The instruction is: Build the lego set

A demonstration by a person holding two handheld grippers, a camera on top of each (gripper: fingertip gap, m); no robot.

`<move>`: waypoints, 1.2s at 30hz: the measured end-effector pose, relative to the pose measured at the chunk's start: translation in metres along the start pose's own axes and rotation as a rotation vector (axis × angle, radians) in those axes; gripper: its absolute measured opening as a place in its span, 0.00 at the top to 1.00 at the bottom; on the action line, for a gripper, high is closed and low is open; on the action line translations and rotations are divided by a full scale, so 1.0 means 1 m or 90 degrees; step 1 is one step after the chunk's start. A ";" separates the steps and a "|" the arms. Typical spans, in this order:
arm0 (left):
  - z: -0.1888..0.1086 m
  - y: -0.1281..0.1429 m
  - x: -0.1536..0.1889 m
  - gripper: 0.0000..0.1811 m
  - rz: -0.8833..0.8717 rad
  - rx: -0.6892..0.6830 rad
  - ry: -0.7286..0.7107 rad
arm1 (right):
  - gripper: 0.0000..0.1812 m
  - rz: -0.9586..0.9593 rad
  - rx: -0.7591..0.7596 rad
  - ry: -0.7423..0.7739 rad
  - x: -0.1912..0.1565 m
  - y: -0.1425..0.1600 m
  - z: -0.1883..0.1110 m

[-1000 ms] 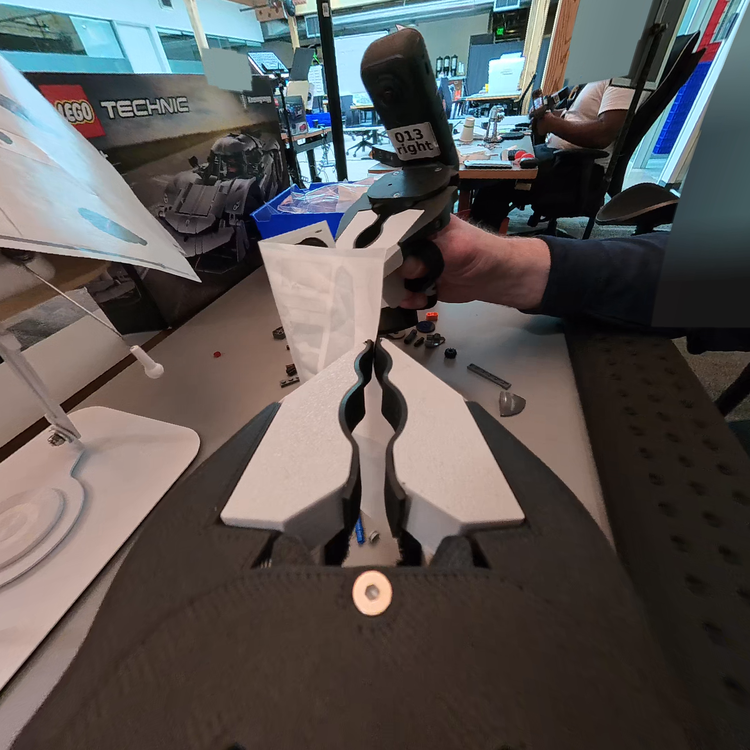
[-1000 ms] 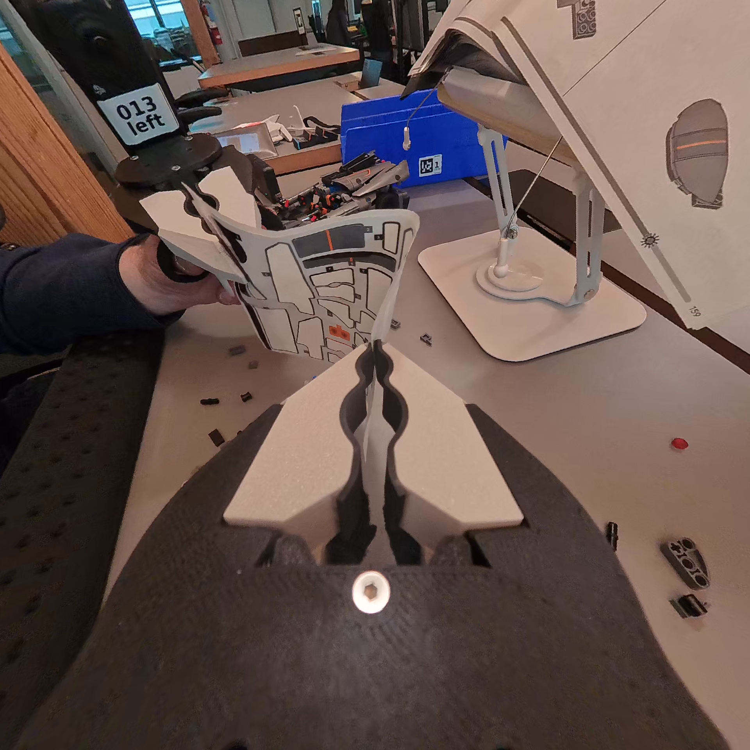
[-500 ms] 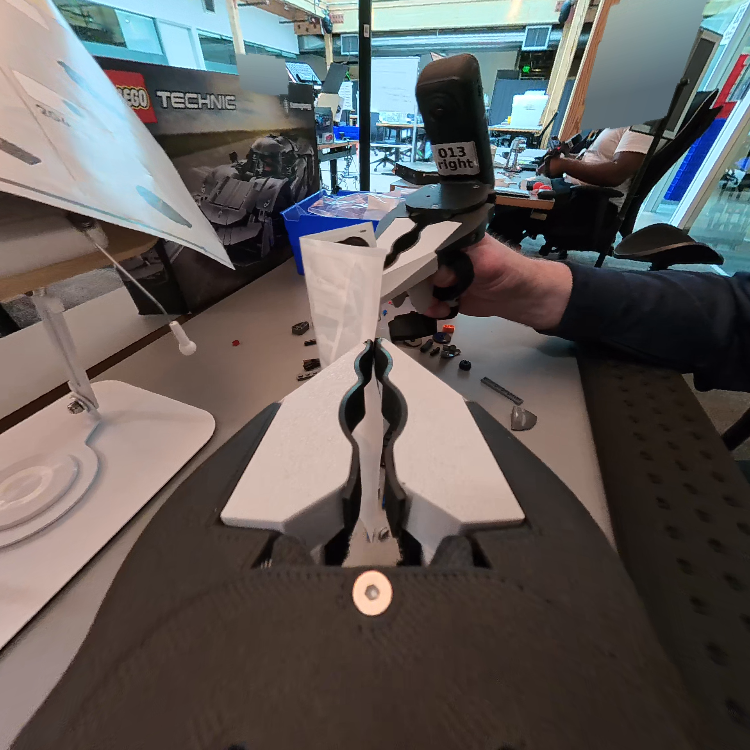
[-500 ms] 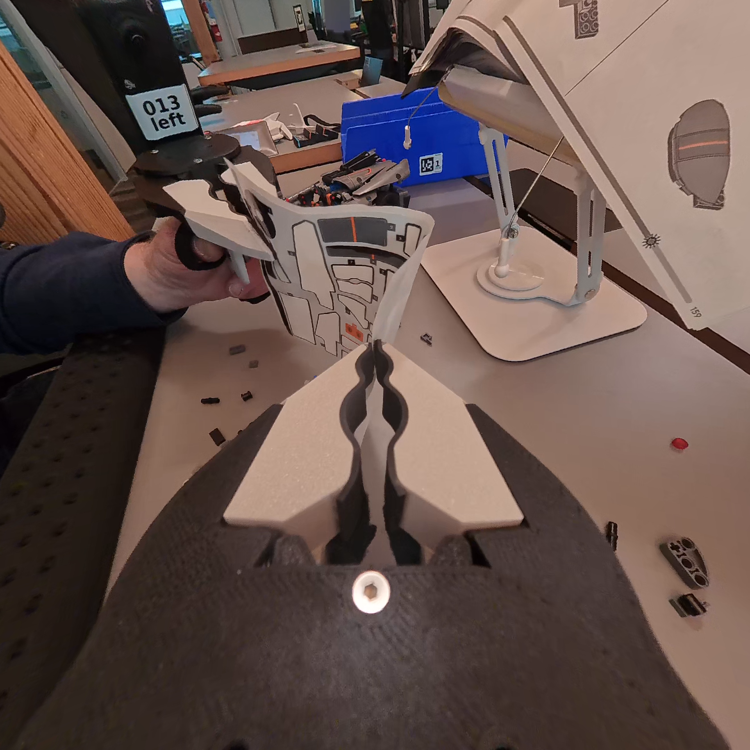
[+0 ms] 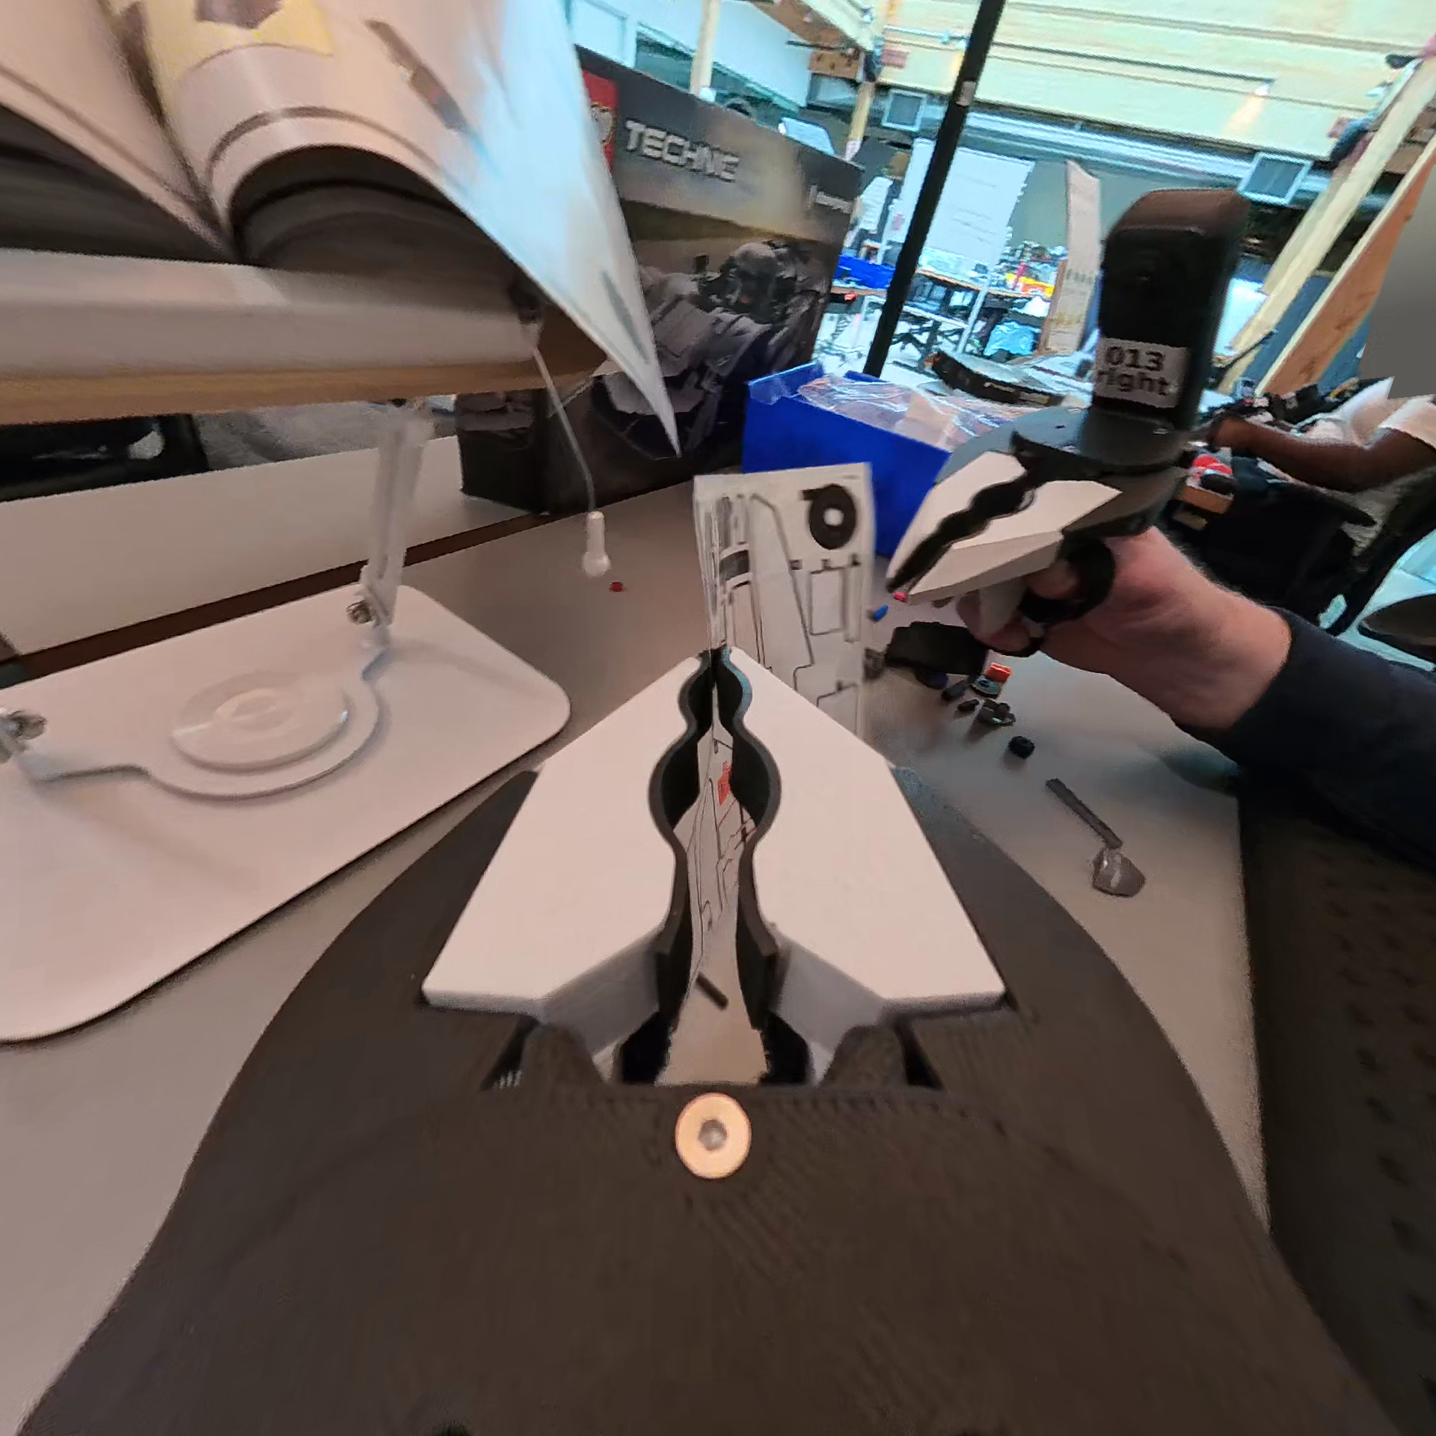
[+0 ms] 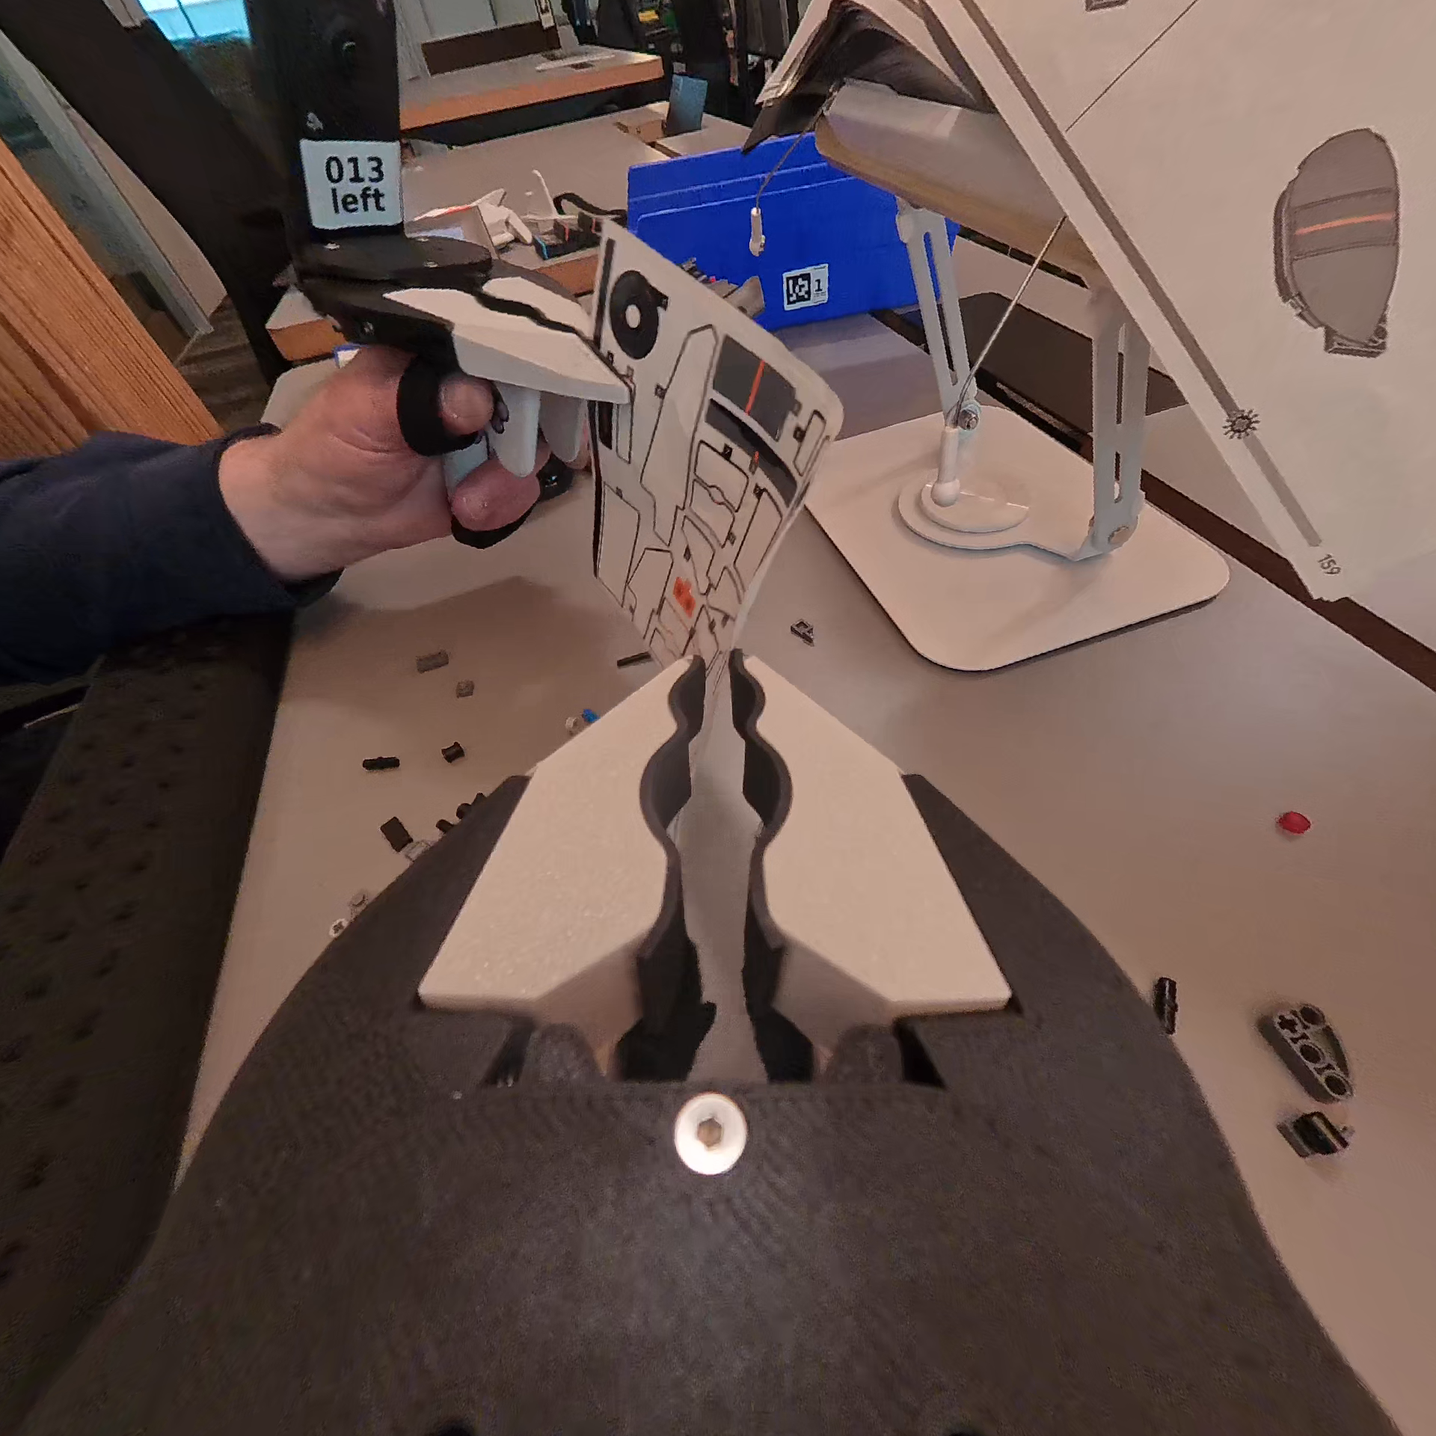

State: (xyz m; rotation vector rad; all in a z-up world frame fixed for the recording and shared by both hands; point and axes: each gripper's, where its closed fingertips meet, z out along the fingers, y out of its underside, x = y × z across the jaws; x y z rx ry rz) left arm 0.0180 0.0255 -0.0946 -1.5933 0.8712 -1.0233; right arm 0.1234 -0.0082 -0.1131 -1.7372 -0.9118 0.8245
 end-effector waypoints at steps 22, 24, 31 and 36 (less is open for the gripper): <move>-0.007 0.012 -0.033 1.00 -0.040 -0.027 -0.045 | 0.98 -0.015 -0.008 0.013 0.001 0.000 -0.002; -0.007 0.012 -0.033 1.00 -0.039 -0.028 -0.046 | 0.98 -0.017 -0.011 0.015 0.001 0.001 -0.002; -0.007 0.012 -0.033 1.00 -0.037 -0.028 -0.045 | 0.97 -0.017 -0.012 0.019 0.002 0.001 -0.002; -0.007 0.012 -0.033 1.00 -0.036 -0.028 -0.046 | 0.97 -0.016 -0.012 0.022 0.003 0.001 -0.003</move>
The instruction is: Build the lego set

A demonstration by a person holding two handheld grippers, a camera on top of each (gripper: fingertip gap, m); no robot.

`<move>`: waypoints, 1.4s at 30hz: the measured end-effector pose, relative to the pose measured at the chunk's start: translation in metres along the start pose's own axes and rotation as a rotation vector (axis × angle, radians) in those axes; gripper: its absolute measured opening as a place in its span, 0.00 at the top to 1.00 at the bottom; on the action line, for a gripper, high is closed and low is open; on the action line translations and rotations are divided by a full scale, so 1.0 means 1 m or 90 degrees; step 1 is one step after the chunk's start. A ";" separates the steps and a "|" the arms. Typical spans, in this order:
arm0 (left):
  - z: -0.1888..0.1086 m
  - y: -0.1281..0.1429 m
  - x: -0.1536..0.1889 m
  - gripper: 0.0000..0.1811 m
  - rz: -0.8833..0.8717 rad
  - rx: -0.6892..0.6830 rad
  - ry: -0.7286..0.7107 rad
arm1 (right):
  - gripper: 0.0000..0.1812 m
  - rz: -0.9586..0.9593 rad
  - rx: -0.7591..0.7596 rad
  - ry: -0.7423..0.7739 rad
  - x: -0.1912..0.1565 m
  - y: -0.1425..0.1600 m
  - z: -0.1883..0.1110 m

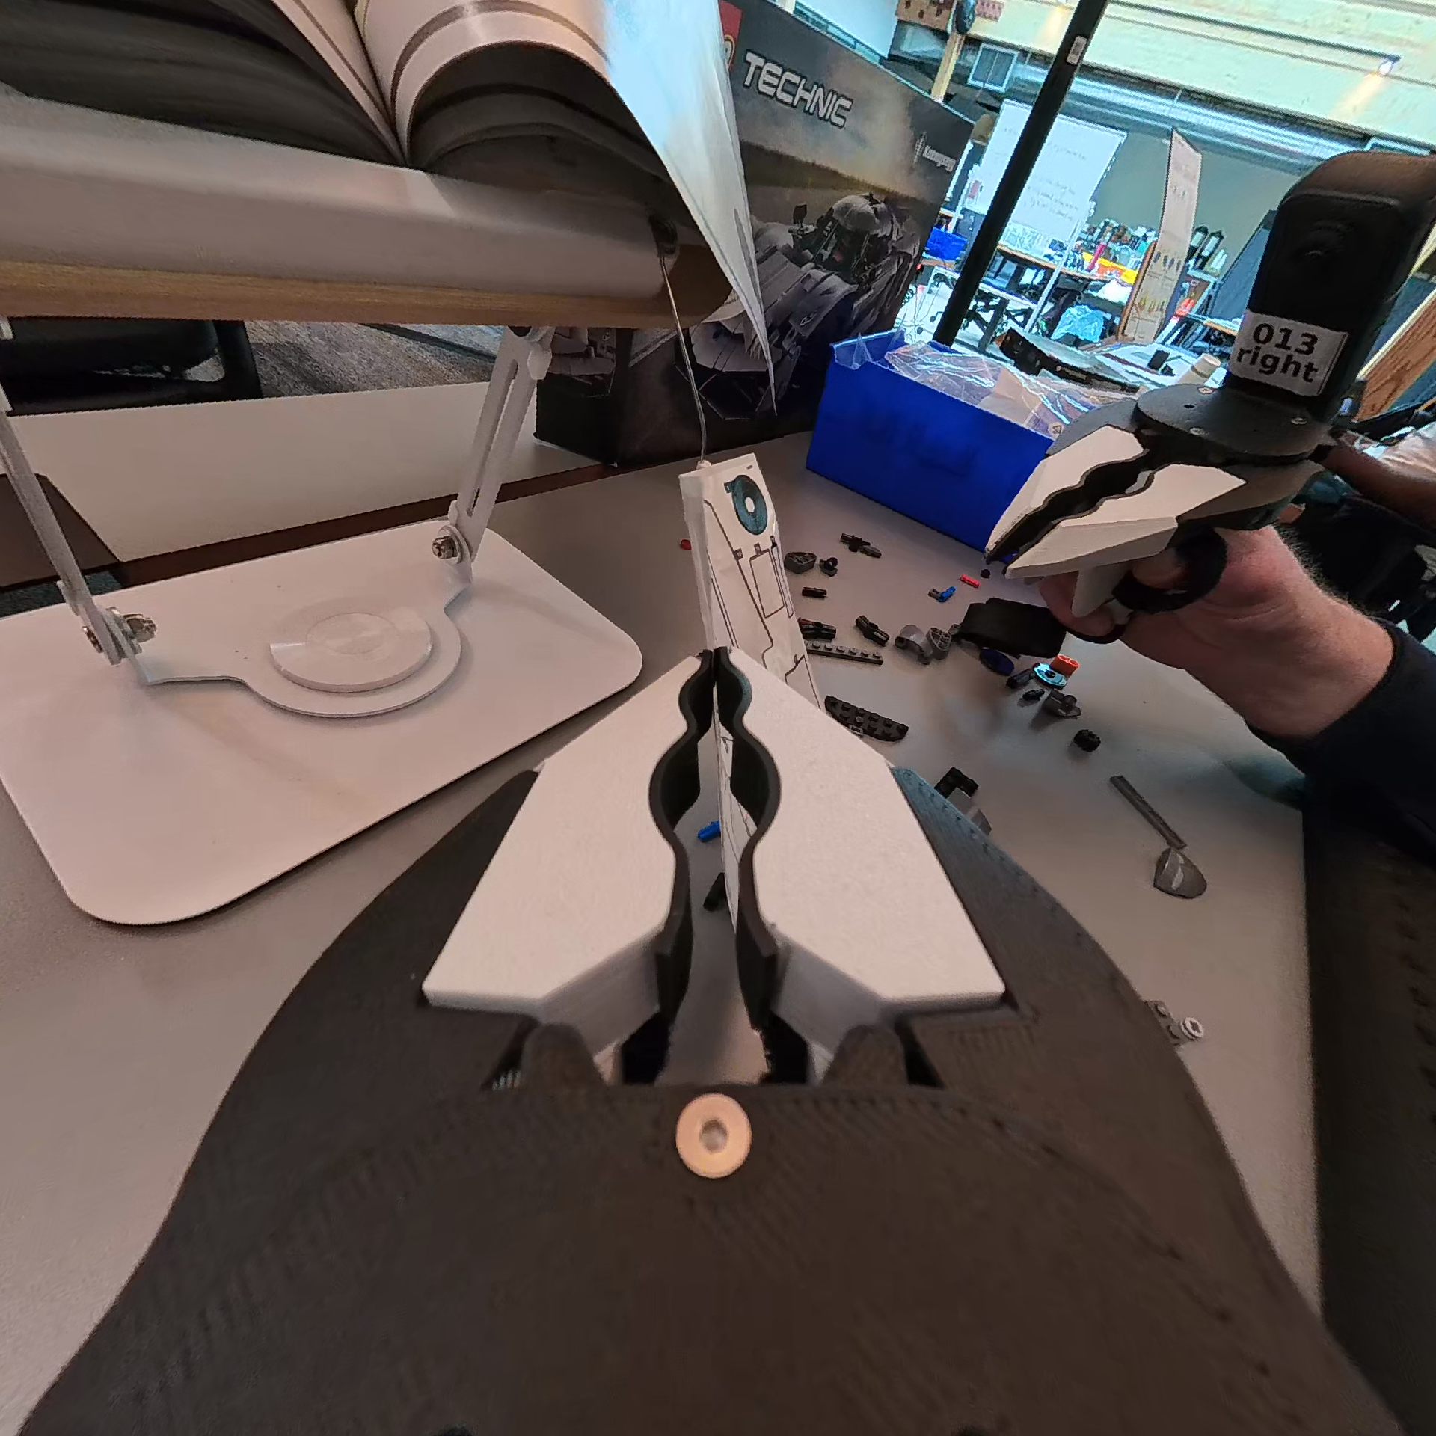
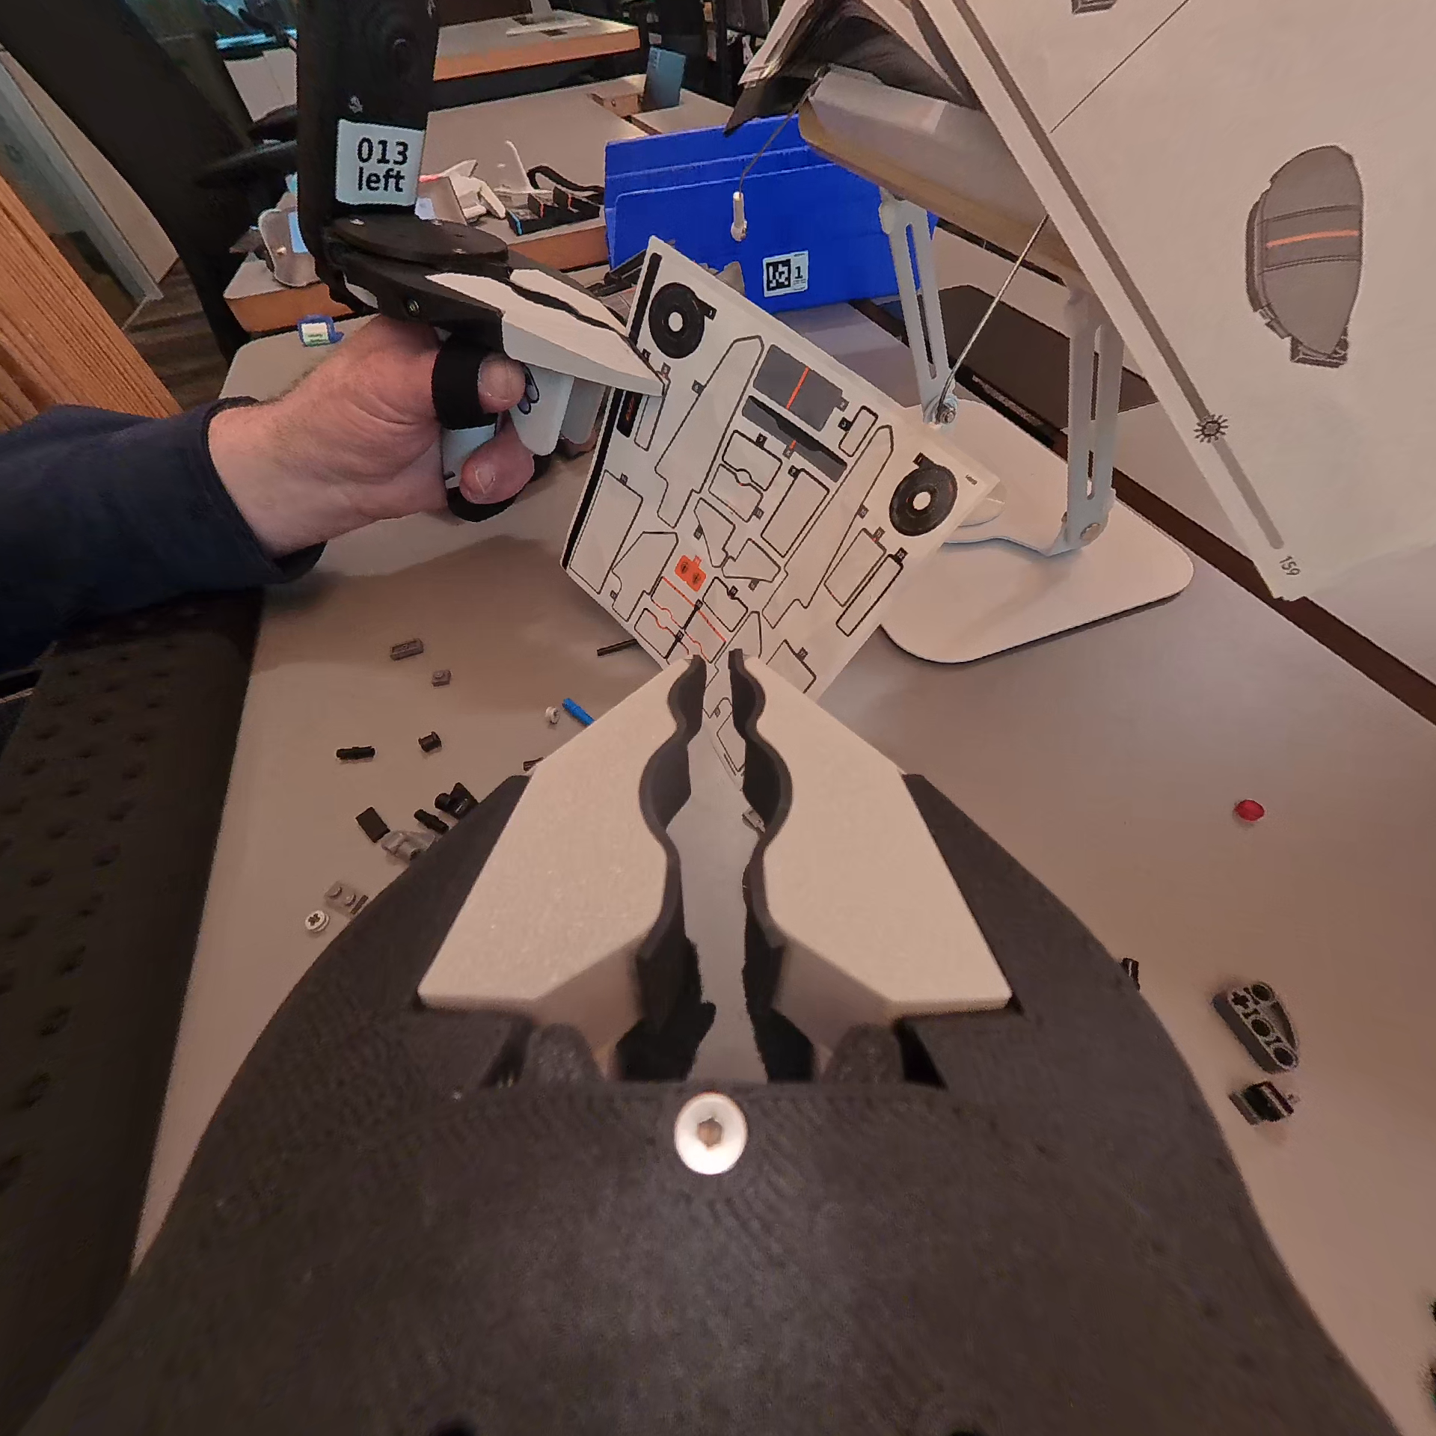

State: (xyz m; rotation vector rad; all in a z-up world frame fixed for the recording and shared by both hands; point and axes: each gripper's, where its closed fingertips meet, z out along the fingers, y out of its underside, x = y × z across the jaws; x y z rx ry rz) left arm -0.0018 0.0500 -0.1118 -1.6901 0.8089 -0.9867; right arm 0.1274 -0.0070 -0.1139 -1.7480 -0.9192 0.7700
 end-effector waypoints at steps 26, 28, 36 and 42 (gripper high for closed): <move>0.000 0.002 -0.002 1.00 0.001 -0.009 -0.006 | 0.97 0.002 -0.002 0.004 0.001 0.000 0.000; 0.001 0.004 -0.004 1.00 0.003 -0.016 -0.015 | 0.97 0.001 -0.002 0.004 0.001 0.000 -0.001; 0.004 0.015 -0.013 1.00 0.022 -0.059 -0.062 | 0.97 -0.003 -0.007 0.011 0.003 0.001 -0.001; 0.003 0.024 -0.026 1.00 0.023 -0.092 -0.110 | 0.96 -0.007 -0.021 0.014 0.004 0.005 0.000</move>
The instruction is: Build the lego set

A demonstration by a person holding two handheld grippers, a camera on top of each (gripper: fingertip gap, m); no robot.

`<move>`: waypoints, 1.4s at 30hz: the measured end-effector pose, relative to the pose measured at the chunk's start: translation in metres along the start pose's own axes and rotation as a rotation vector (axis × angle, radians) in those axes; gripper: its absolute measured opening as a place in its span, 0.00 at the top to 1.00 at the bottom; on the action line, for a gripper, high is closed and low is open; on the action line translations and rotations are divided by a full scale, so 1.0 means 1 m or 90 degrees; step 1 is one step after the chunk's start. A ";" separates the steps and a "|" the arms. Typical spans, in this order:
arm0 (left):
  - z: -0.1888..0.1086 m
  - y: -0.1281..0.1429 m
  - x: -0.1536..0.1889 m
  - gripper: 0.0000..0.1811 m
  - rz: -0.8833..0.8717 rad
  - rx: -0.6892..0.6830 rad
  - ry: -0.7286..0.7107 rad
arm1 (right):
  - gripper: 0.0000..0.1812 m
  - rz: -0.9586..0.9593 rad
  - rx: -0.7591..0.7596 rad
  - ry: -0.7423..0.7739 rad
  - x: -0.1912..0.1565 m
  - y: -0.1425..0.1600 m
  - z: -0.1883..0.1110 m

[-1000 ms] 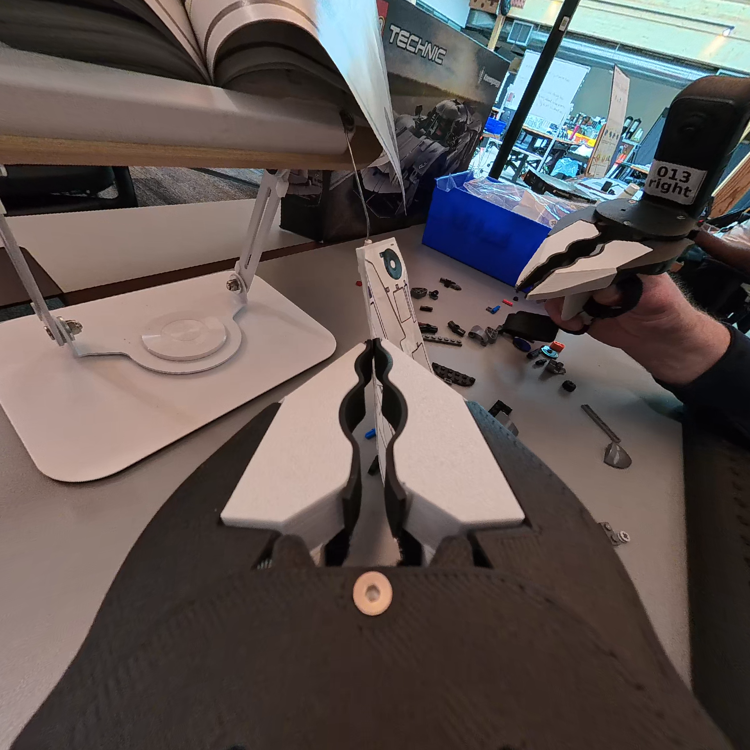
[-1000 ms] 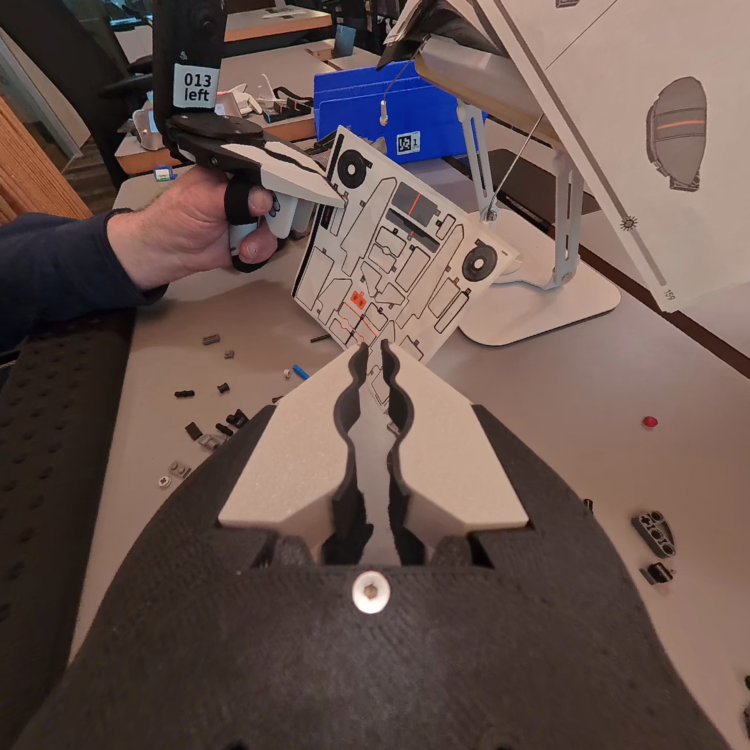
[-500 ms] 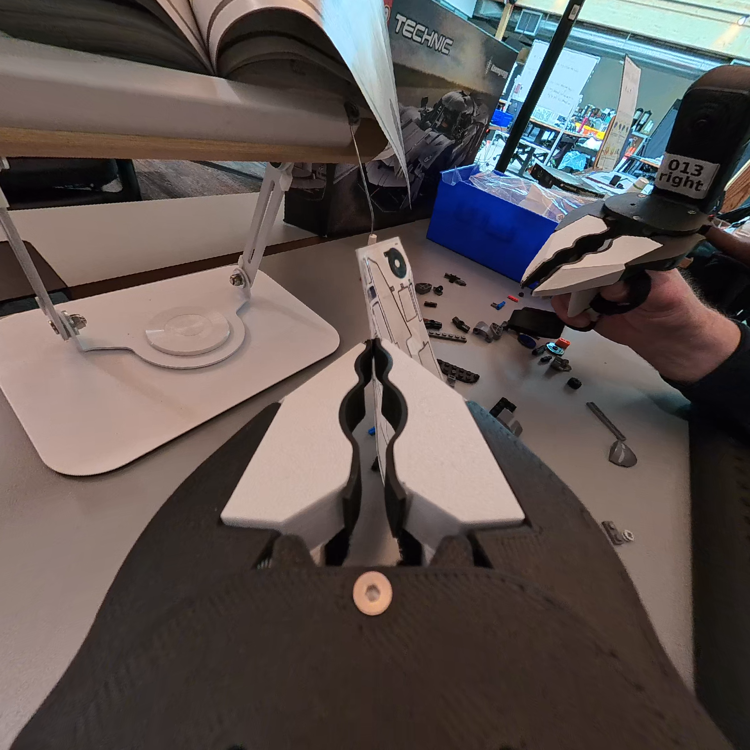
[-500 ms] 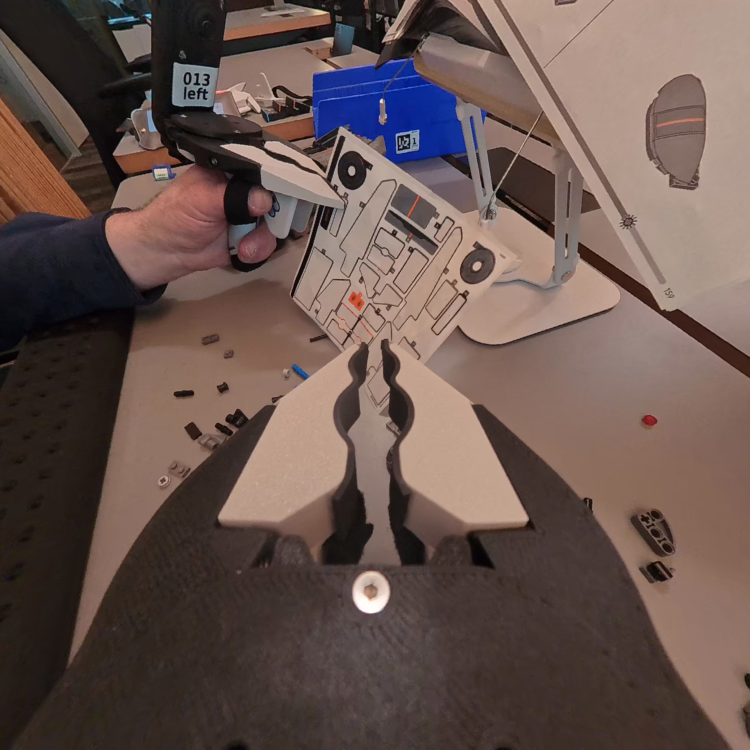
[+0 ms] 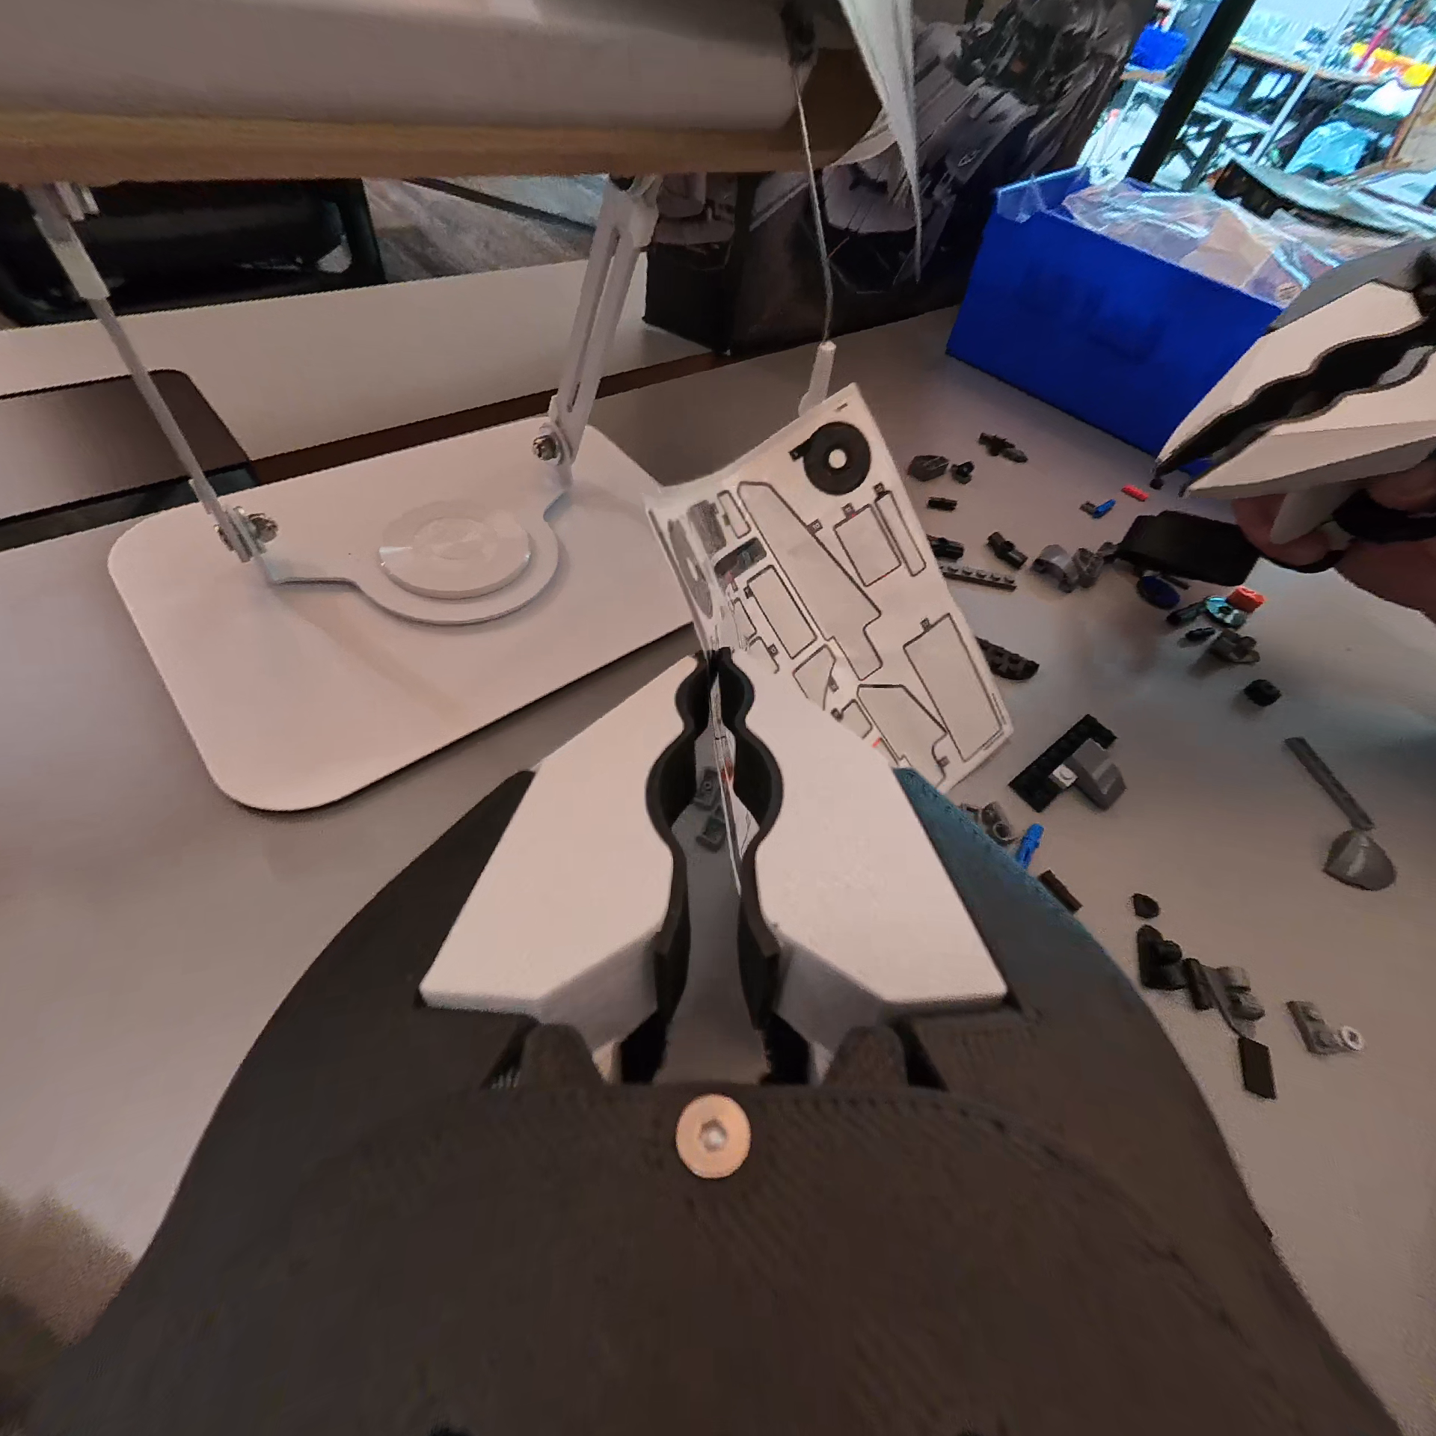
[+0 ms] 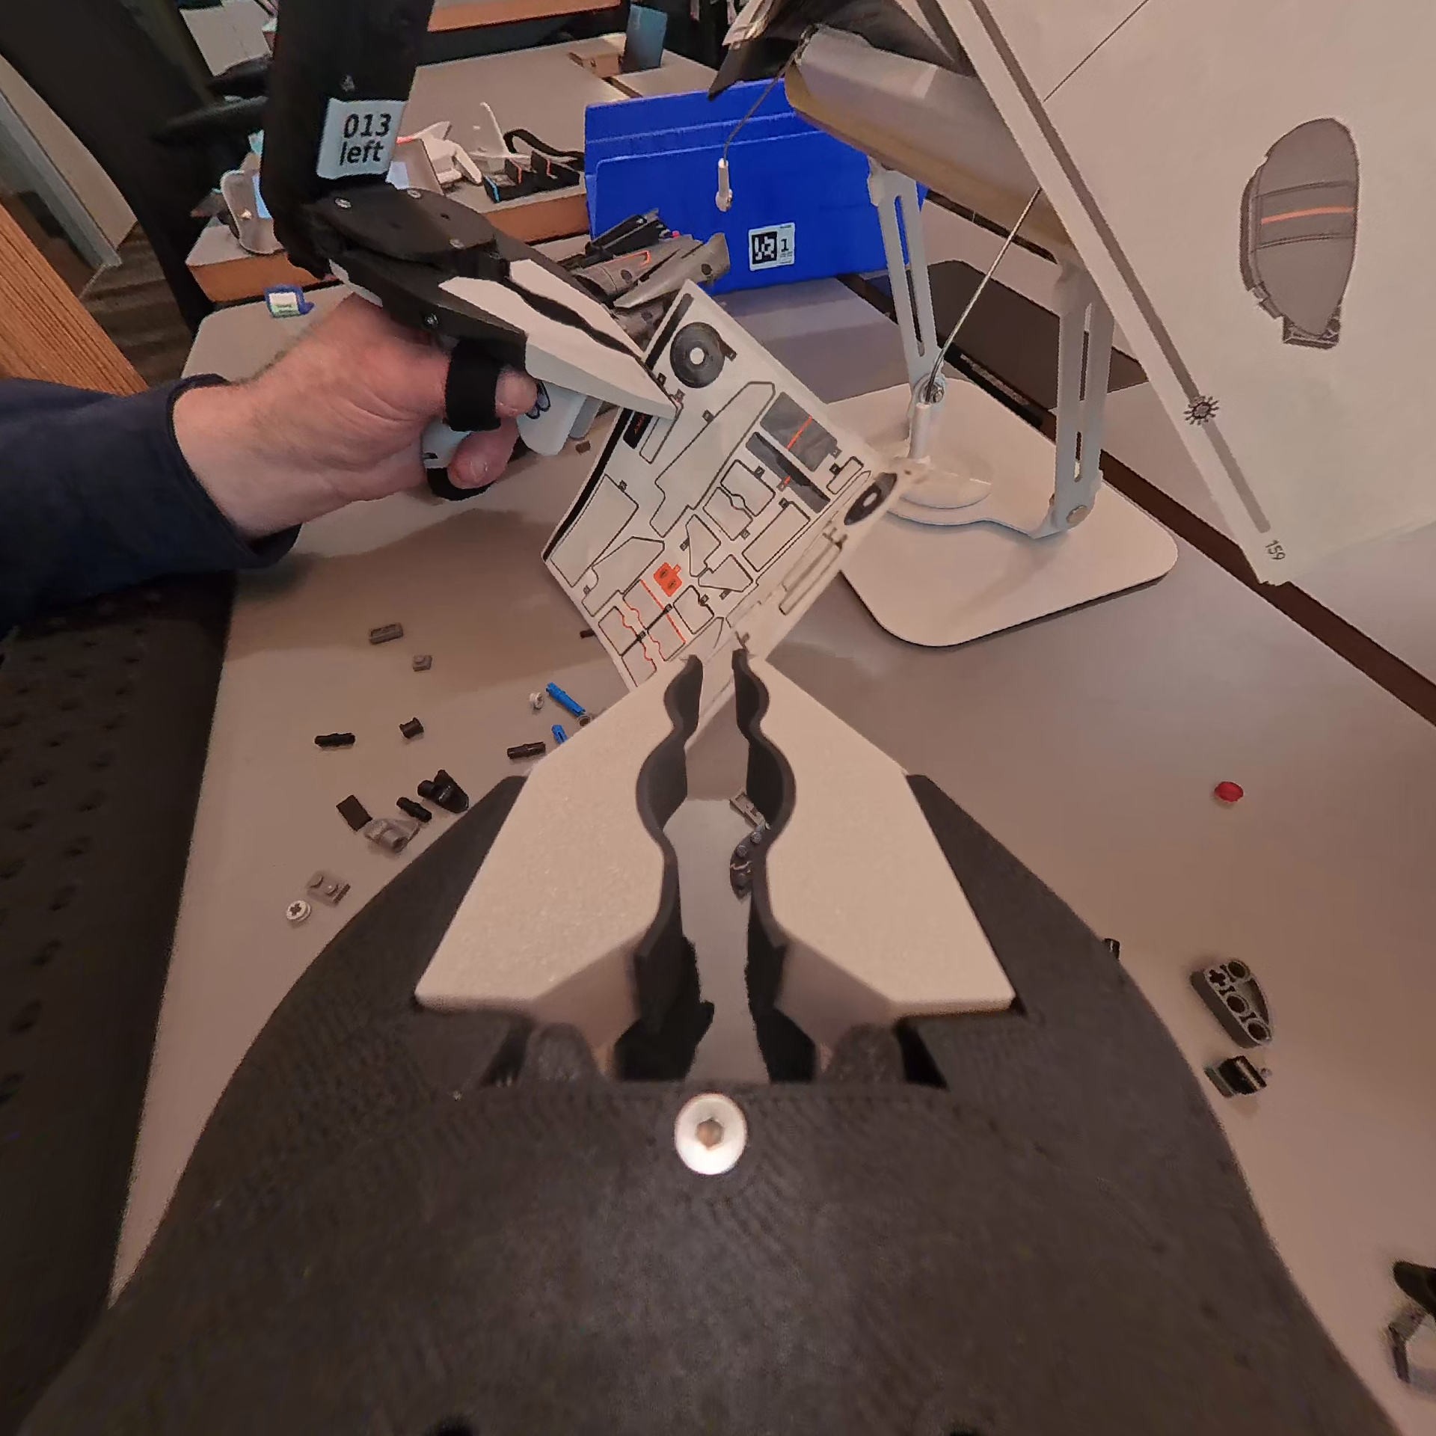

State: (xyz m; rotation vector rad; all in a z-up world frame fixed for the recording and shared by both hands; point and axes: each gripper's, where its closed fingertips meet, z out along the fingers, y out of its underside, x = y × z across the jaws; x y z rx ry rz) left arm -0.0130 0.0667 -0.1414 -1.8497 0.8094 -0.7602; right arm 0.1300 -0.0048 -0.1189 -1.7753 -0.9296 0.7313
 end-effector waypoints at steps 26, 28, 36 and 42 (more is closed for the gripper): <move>-0.002 -0.002 -0.006 0.93 0.070 -0.013 -0.075 | 0.95 -0.017 -0.035 0.062 0.023 0.008 -0.014; 0.000 -0.002 -0.002 0.93 0.087 -0.019 -0.071 | 0.95 -0.012 -0.037 0.066 0.026 0.010 -0.016; 0.010 -0.005 0.051 0.92 0.180 -0.004 0.040 | 0.94 -0.022 -0.079 0.093 0.035 0.019 -0.021; 0.021 0.004 0.104 0.92 0.279 -0.020 0.131 | 0.93 -0.026 -0.063 0.259 0.079 0.009 -0.072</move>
